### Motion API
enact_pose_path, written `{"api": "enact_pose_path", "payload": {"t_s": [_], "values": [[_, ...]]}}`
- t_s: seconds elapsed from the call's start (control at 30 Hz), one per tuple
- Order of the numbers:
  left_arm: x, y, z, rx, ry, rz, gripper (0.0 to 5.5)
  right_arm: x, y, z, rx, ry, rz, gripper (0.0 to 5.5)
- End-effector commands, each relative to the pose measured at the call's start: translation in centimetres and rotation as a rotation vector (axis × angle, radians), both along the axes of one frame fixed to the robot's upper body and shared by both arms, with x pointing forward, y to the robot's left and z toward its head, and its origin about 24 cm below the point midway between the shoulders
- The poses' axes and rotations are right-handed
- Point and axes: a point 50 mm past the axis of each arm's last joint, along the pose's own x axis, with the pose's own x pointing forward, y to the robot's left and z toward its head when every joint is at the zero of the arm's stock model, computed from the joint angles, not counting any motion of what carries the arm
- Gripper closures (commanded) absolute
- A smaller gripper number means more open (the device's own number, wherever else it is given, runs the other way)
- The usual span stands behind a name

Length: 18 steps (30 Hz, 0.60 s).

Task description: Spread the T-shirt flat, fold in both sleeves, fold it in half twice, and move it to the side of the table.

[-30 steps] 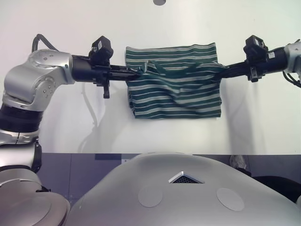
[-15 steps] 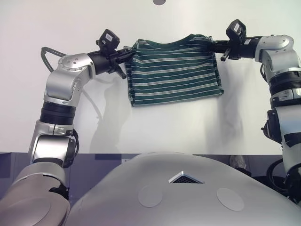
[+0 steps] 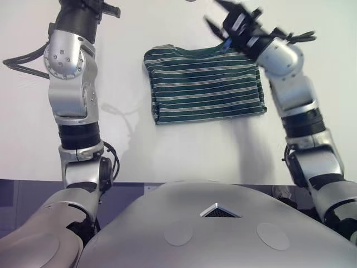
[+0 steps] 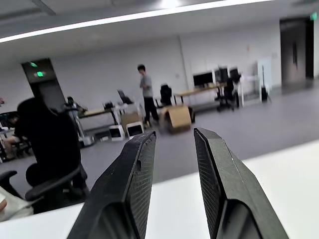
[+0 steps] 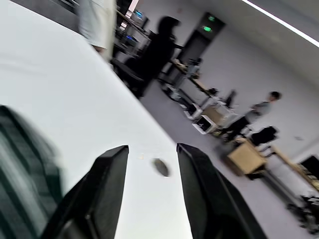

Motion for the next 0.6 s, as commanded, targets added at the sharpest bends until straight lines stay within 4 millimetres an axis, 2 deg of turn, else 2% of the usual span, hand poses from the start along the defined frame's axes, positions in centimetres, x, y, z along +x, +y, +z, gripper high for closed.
{"api": "enact_pose_path", "payload": {"t_s": [0.03, 0.1, 0.23, 0.33, 0.37, 0.4, 0.47, 0.53, 0.6], "values": [[-2.5, -3.0, 3.5, -0.05, -0.234, -0.1, 4.1, -6.1, 5.4, -2.1, 0.002, 0.442, 0.325, 2.98], [-2.9, -3.5, 3.4, -0.045, -0.235, -0.118, 4.1, -6.6, 6.2, -3.0, -0.064, 0.513, 0.363, 2.61], [-3.6, -3.7, 3.5, -0.078, -0.247, -0.091, 4.1, -7.8, 7.5, -6.8, -0.353, 0.572, 0.377, 2.61], [-3.8, -3.9, 3.2, -0.092, -0.247, -0.066, 4.1, -10.3, 6.7, -9.1, -0.468, 0.756, 0.475, 2.61], [-3.7, -4.0, 3.0, -0.095, -0.247, -0.06, 4.1, -10.8, 5.3, -9.4, -0.471, 0.869, 0.494, 2.61], [-3.7, -4.0, 2.9, -0.097, -0.247, -0.056, 4.1, -10.9, 3.2, -9.6, -0.48, 0.99, 0.516, 2.61], [-3.6, -4.1, 2.7, -0.092, -0.252, -0.056, 4.1, -10.6, -2.0, -9.4, -0.543, 1.151, 0.547, 2.61], [-3.7, -4.7, 2.5, -0.068, -0.248, -0.095, 4.1, -10.2, -9.5, -9.4, -0.784, 1.141, 0.566, 2.61], [-4.3, -5.6, 2.0, -0.01, -0.233, -0.164, 4.1, -9.7, -15.3, -8.8, -1.118, 1.005, 0.617, 2.61]]}}
